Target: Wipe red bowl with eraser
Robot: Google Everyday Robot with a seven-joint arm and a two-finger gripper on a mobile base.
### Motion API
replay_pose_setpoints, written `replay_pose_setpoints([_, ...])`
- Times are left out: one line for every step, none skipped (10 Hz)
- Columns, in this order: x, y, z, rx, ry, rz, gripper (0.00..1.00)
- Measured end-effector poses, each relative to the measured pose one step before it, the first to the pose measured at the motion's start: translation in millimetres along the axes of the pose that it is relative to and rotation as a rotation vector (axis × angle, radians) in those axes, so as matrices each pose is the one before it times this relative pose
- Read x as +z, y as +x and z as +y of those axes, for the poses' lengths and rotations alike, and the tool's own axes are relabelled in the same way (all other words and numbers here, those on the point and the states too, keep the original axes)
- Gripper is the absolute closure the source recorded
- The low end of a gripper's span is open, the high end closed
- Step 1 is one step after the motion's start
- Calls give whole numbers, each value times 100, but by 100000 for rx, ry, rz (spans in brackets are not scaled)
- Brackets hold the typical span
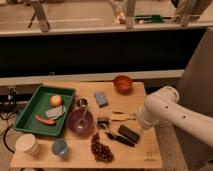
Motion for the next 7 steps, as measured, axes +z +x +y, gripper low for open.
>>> replay_pose_setpoints([479,466,-186,679,165,-99,20])
replay_pose_setpoints([510,496,-235,157,40,-65,20])
replay_pose_setpoints([562,451,-180,-190,-135,-82,20])
replay_pose_setpoints([710,437,-267,-443,-226,132,20])
replay_pose_setpoints([946,388,-165,-317,-650,-96,20])
replay_pose_setpoints([996,285,-208,-276,-885,-483,20])
replay_pose_setpoints([992,218,-201,-98,-1060,-1122,20])
